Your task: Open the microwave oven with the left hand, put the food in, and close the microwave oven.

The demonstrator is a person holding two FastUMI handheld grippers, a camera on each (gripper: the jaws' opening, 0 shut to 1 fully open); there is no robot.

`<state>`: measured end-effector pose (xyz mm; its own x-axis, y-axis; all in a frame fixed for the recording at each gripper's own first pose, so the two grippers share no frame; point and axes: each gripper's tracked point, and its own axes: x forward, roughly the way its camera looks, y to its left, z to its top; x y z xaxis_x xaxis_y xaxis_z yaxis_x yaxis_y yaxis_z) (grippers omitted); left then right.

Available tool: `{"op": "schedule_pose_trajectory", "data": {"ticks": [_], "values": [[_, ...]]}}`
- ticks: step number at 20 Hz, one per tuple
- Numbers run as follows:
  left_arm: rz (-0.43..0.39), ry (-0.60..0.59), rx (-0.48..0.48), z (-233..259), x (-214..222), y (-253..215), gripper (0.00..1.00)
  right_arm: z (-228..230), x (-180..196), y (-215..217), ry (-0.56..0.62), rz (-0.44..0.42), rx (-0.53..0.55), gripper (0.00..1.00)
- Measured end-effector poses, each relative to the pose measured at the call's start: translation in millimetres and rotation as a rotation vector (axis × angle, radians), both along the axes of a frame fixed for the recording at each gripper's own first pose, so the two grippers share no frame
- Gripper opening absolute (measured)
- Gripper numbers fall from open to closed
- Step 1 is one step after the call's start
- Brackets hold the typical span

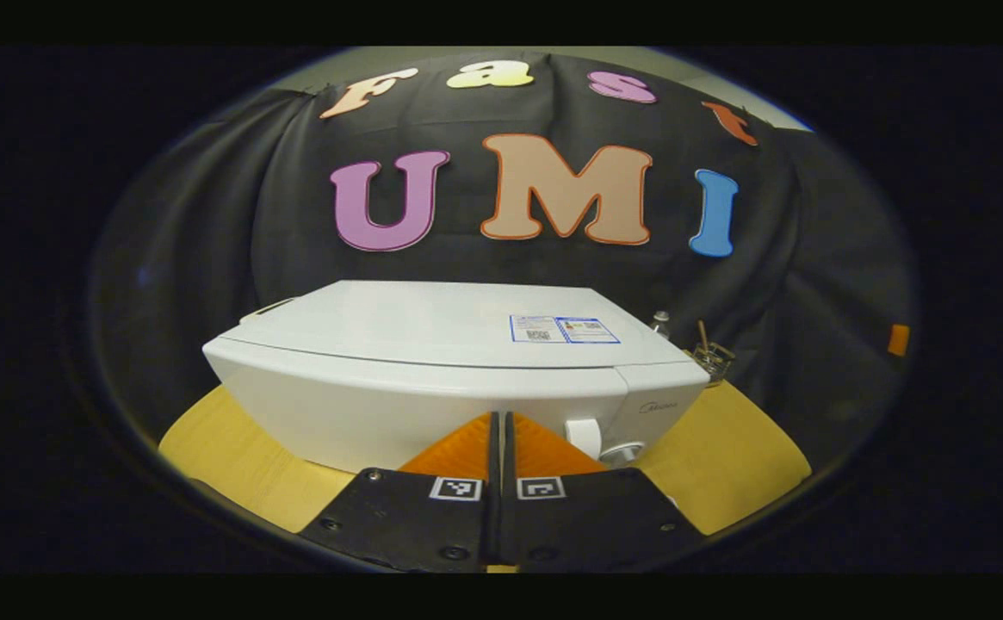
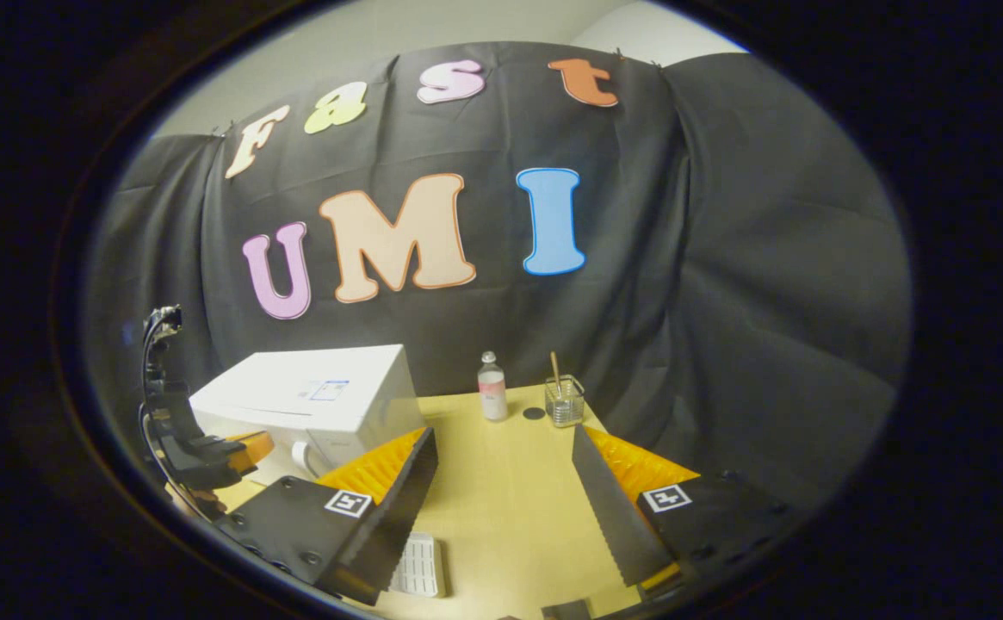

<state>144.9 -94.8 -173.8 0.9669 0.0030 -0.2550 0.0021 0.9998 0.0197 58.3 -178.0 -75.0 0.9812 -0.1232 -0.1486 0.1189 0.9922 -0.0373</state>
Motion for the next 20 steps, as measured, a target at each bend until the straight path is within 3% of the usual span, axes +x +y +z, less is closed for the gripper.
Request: {"op": "schedule_pose_trajectory", "data": {"ticks": [18, 19, 20], "values": [[0.035, -0.128, 0.035, 79, -85, 35, 0.0, 9, -17, 63, -0.002, 0.141, -0.017, 0.92], [0.038, -0.141, 0.035, 86, -91, 38, 0.01, 12, -17, 68, -0.008, 0.153, -0.019, 0.92], [0.044, -0.156, 0.038, 94, -95, 42, 0.09, 15, -17, 73, -0.015, 0.164, -0.021, 0.92]]}}
